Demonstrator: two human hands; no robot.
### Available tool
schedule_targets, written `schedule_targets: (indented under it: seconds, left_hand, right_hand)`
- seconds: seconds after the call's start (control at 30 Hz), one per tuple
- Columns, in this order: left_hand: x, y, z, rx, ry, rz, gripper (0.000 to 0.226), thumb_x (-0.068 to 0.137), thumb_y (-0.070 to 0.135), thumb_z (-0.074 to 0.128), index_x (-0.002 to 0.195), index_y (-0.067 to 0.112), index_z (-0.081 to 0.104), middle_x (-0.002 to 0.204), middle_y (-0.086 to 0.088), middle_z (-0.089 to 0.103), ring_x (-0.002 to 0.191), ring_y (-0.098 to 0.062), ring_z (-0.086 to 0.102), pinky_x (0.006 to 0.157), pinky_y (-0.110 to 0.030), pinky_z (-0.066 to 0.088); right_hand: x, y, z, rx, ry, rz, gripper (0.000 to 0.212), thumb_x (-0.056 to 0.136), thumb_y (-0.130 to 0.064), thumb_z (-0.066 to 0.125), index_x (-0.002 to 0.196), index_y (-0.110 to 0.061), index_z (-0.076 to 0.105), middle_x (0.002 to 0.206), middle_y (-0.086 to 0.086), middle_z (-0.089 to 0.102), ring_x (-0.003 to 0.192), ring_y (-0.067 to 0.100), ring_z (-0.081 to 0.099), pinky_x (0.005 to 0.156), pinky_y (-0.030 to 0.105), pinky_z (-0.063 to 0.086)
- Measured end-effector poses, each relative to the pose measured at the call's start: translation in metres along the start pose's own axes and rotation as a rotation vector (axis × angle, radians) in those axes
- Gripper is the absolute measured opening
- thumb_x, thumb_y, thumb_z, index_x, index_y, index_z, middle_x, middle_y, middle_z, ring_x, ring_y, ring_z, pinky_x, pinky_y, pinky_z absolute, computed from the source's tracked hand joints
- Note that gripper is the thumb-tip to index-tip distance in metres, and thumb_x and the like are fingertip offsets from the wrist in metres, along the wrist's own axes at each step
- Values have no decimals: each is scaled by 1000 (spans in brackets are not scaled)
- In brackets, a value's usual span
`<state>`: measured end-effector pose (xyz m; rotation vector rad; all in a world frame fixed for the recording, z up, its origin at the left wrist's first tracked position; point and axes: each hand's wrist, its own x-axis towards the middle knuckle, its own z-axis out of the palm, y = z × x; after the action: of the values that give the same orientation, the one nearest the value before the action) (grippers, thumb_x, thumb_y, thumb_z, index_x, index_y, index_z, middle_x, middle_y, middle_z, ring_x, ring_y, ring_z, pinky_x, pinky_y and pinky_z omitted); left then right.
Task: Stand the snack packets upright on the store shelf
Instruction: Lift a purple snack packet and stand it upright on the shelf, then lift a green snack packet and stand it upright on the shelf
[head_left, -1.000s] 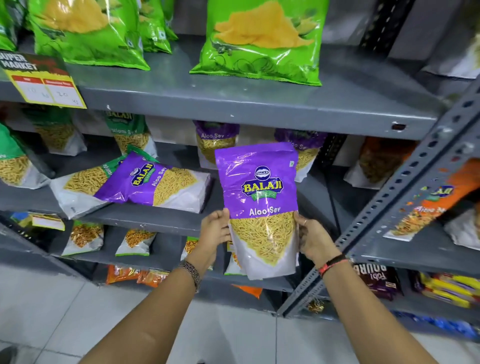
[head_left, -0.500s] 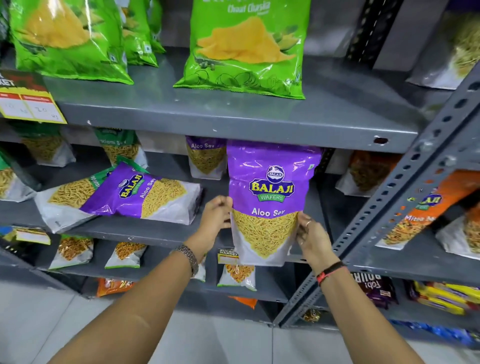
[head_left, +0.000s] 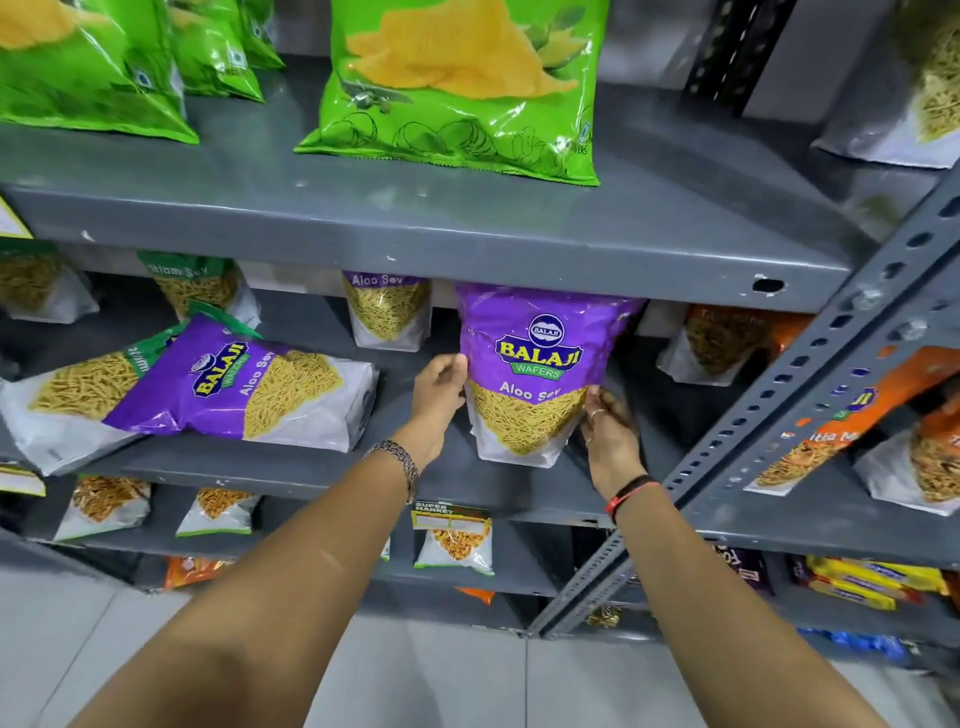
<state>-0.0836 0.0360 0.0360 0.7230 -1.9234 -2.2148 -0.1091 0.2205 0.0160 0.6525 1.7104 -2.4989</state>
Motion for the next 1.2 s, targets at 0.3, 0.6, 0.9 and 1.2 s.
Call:
schedule_targets:
  seconds: [0.3,0.6,0.9,1.2]
  left_hand:
    - [-33,-58,-74,-283,234,-267,31,98,16,34,122,2,48,132,-23,55,114,-37,57,81,-33,52]
    - [-26,-49,-182,-351,401,-238,25,98,23,35,79,15,50,96,-12,61,63,-17,62,59,-26,51]
    - [7,-35,-261,-332,283,-316,25,97,30,38,94,6,47,83,-7,58,69,-18,58,54,-24,54]
    - [19,-33,-288,-418,102,-417,21,96,15,40,75,13,39,107,-19,49,72,-26,67,70,-34,55]
  right_hand:
    - [-48,71,-11,-283,83,238,17,90,-7,45,80,-13,58,76,3,58,63,13,50,56,24,43]
    - [-79,100,125,-663,-364,-97,32,81,-2,42,70,-25,62,94,7,66,90,22,59,82,38,52]
    - [-65,96,273,-1271,-477,-424,34,90,-30,47,107,-6,63,118,23,60,114,41,54,94,42,45]
    - [-65,111,346,-1563,-530,-101,55,98,-34,31,134,6,41,144,27,40,132,37,40,104,33,34]
